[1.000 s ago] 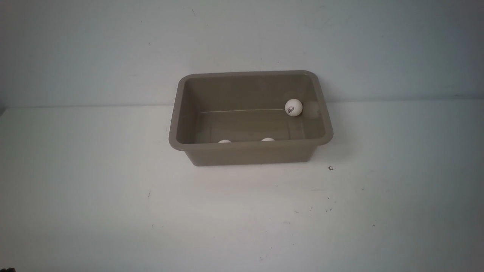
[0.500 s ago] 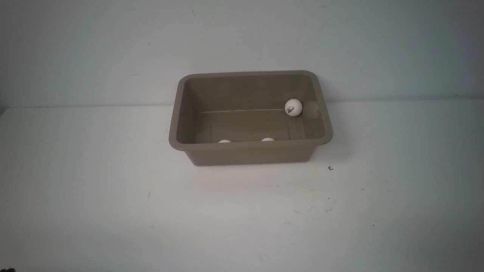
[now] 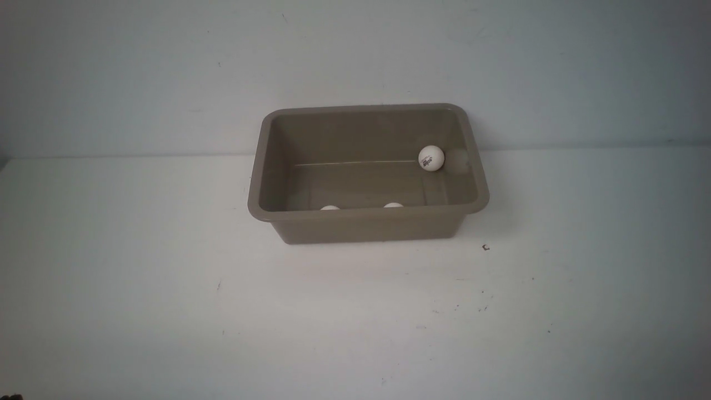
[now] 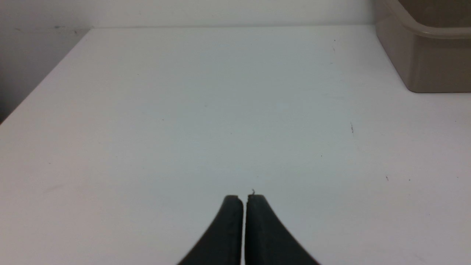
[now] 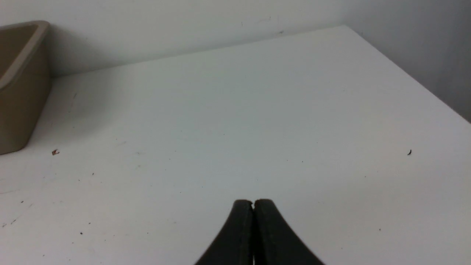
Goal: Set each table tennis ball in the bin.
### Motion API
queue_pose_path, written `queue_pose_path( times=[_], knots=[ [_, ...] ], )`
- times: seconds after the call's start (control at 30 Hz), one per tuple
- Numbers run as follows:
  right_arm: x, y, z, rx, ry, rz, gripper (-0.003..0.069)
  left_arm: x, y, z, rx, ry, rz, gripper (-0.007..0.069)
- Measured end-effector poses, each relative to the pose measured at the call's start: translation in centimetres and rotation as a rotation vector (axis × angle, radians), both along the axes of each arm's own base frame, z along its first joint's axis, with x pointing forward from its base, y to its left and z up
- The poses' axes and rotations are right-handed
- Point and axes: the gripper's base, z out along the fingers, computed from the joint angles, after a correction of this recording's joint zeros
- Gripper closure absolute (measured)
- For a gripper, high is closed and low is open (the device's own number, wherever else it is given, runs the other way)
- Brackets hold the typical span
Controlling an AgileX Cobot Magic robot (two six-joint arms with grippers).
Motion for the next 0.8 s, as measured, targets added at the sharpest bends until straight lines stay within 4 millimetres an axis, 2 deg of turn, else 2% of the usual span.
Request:
queue_pose_path(
  times=[0.8],
  knots=[
    [0.03, 0.01, 0.08, 0.0, -0.011, 0.001, 0.0676, 0.0, 0.0, 0.0, 0.0, 0.0, 0.0, 0.0629]
  ],
)
